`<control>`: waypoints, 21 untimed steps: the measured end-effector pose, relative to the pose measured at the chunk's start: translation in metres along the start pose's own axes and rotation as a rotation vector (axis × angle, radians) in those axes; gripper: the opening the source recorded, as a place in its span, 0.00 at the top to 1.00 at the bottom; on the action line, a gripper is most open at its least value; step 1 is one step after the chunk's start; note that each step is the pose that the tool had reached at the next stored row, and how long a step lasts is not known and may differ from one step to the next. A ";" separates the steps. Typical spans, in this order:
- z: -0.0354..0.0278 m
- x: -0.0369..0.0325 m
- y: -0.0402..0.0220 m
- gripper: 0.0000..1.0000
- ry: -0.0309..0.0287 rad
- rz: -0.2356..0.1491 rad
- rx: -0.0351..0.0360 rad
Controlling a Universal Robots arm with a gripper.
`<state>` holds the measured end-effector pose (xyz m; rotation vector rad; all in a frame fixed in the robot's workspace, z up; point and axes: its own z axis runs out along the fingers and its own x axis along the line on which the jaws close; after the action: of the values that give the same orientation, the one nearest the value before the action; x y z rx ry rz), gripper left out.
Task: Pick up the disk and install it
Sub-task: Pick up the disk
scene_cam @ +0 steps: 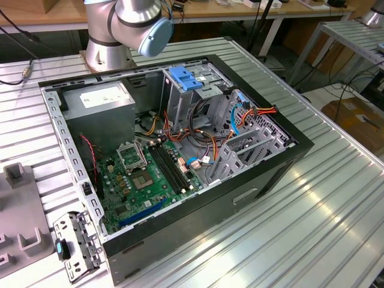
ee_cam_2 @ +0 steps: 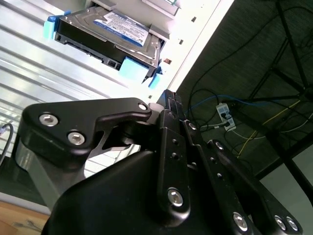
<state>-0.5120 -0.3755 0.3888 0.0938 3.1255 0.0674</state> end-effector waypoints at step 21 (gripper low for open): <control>0.0002 -0.0084 0.0005 0.89 0.0083 -0.187 -0.0023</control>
<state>-0.5036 -0.3755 0.3887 -0.1989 3.1248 0.0691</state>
